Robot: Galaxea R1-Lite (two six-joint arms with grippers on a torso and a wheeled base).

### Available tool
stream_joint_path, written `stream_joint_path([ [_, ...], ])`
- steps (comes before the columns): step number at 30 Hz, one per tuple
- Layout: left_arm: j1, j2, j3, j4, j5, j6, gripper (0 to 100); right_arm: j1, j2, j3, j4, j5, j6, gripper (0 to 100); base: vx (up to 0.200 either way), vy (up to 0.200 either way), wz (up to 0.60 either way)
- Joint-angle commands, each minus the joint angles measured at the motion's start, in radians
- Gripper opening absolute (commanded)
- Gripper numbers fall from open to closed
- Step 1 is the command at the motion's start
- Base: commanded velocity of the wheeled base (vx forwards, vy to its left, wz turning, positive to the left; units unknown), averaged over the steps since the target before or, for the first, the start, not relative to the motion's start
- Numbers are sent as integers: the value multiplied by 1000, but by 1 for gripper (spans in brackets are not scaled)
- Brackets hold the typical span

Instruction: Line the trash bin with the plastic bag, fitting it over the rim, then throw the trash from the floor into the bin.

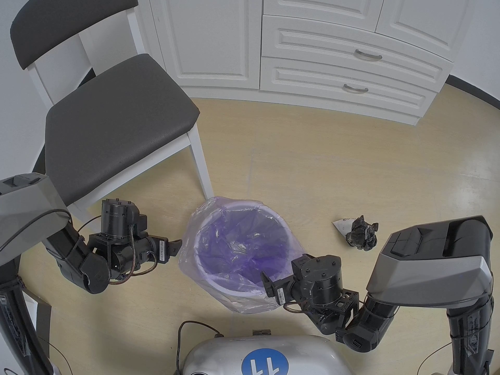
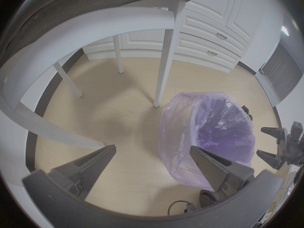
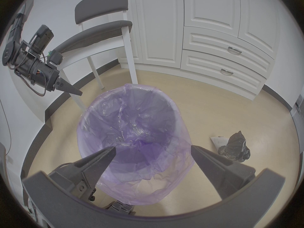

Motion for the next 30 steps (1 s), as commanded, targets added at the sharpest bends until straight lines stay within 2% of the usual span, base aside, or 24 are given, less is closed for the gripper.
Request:
stream_joint_path([
  [1,1,110,-47,-12,2,-4,100,1,12,-10,0,0,1,100,0,0,0],
  [4,-2,225,-104,-45,15,-21,100,-1,19,-19,0,-1,1,100,0,0,0],
  [8,-22,352,-165,-120,75,-87,100,-4,19,-27,0,-8,3,100,0,0,0],
  [10,-26,401,-189,-143,91,-92,100,-10,18,-29,0,-9,1,100,0,0,0],
  [15,-37,473,-240,-131,119,-98,100,-27,21,-38,0,-9,1,100,0,0,0],
  [23,-72,475,-240,-134,121,-136,100,-25,30,-47,-11,-9,3,100,0,0,0],
  [30,-48,360,-182,-127,118,-133,100,-22,16,-53,-56,-11,1,100,0,0,0],
])
